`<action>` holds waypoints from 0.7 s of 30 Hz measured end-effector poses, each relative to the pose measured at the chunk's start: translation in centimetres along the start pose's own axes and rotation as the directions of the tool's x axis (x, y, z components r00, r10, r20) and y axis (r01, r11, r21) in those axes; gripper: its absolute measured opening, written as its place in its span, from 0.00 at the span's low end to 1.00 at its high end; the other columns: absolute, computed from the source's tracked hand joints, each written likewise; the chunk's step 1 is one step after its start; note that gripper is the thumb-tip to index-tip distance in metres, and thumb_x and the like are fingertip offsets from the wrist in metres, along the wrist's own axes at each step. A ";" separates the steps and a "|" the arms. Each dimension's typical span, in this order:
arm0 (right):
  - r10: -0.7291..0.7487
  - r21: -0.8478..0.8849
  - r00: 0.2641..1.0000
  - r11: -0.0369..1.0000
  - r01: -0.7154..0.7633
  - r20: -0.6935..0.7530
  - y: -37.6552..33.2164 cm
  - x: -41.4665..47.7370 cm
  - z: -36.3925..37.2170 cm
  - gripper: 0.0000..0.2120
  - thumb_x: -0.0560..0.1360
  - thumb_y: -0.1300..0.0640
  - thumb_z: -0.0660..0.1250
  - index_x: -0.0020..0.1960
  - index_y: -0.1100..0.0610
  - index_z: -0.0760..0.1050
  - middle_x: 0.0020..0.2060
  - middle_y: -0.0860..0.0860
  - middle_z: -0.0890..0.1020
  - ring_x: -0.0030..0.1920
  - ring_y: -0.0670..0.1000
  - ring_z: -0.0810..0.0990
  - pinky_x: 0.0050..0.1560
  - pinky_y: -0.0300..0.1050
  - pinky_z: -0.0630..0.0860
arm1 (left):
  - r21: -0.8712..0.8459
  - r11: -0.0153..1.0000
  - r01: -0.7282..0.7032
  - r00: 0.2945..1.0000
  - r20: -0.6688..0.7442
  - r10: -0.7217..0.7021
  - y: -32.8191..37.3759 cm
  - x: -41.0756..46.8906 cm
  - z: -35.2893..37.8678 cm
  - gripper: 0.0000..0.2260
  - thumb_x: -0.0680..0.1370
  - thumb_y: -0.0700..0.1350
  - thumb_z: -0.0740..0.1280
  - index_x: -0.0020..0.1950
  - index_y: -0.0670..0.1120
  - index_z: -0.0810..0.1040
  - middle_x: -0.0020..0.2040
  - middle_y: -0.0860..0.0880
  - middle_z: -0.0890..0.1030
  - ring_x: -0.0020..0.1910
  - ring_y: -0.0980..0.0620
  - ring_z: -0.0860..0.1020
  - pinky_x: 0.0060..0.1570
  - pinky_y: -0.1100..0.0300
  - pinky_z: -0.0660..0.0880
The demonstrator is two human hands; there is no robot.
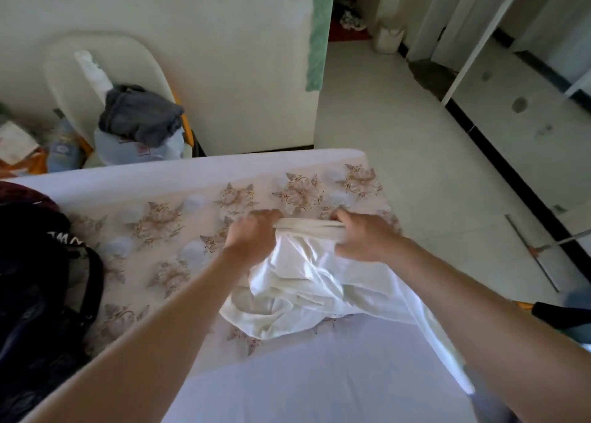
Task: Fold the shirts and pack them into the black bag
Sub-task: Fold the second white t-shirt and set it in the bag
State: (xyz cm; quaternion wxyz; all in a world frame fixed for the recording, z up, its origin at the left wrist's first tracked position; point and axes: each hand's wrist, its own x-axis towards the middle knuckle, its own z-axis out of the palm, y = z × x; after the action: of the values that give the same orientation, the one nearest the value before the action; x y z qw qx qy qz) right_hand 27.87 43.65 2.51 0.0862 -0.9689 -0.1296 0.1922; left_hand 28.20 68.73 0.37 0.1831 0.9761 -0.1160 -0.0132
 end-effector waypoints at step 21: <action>-0.228 0.021 0.973 0.974 0.227 0.028 1.4 1.4 9.0 0.16 0.66 0.40 0.64 0.49 0.48 0.70 0.47 0.46 0.72 0.44 0.51 0.75 0.45 0.48 0.72 | 0.056 0.977 0.207 0.837 0.508 -0.206 -1.0 -4.6 7.1 0.26 0.67 0.61 0.74 0.57 0.51 0.70 0.57 0.53 0.70 0.56 0.50 0.72 0.54 0.53 0.74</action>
State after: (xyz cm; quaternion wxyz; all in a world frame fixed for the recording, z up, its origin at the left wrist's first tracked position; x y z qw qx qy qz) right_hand 25.91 43.74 -6.50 0.1141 -0.9439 -0.2393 0.1971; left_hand 23.46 68.23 -6.67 0.1437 0.9443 -0.0545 -0.2909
